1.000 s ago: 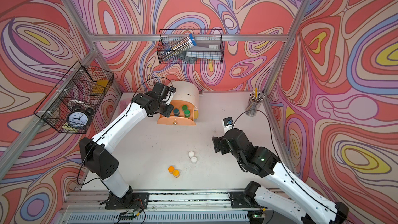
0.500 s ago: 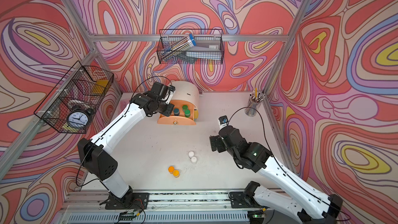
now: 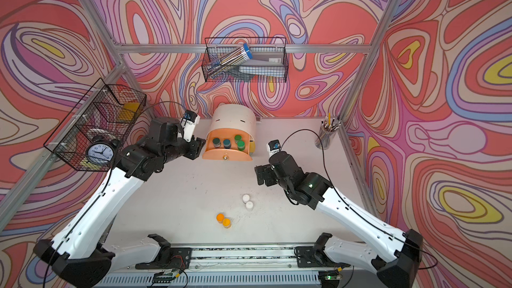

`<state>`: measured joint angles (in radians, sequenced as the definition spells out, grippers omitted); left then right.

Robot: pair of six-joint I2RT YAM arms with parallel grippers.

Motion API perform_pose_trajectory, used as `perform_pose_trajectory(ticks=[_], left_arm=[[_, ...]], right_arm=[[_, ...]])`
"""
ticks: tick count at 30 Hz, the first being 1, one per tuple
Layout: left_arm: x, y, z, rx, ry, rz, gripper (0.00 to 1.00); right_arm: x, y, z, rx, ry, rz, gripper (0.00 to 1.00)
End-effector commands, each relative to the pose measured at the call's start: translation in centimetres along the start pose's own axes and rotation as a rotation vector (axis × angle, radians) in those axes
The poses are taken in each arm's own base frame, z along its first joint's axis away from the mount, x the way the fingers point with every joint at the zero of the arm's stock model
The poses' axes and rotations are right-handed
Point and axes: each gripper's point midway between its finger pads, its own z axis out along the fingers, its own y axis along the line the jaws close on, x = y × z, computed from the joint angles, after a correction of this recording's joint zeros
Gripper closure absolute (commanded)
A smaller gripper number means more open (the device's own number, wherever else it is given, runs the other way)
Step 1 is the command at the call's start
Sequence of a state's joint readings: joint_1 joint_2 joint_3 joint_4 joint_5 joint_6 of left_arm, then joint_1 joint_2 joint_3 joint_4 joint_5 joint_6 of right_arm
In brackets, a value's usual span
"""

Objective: Put the paint cans in the drawer according to color
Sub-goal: Place the paint can in the drawer, then close the drawer of the storage box.

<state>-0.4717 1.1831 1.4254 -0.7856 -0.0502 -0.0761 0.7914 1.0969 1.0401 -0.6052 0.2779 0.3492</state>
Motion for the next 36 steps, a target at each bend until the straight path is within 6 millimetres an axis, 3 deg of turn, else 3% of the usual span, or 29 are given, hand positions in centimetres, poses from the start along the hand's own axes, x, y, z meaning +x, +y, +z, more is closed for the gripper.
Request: perform_pose_trajectory(ticks=[1, 5, 9, 20, 25, 36], left_arm=[[6.6, -2.4, 1.7, 0.097, 0.202, -0.126, 0.42], [9.0, -5.4, 2.8, 0.108, 0.232, -0.113, 0.29], [8.6, -7.3, 5.0, 0.098, 0.197, -0.142, 0.19], [6.1, -6.1, 9.0, -0.053, 0.148, -0.138, 0.16], [4.4, -6.1, 10.5, -0.091, 0.129, -0.14, 0.15], [1.7, -5.6, 12.7, -0.182, 0.1, -0.121, 0.11]], right_arm=[[-1.8, 0.9, -0.1, -0.031, -0.048, 0.022, 0.02], [-1.7, 1.8, 0.4, -0.066, -0.034, 0.016, 0.02], [-1.4, 2.4, 0.5, -0.107, -0.033, 0.014, 0.02], [0.3, 0.6, -1.9, -0.086, -0.045, -0.029, 0.02], [0.9, 0.9, -2.8, -0.128, -0.054, -0.058, 0.02], [-0.2, -0.4, -6.5, -0.139, -0.183, -0.049, 0.02]])
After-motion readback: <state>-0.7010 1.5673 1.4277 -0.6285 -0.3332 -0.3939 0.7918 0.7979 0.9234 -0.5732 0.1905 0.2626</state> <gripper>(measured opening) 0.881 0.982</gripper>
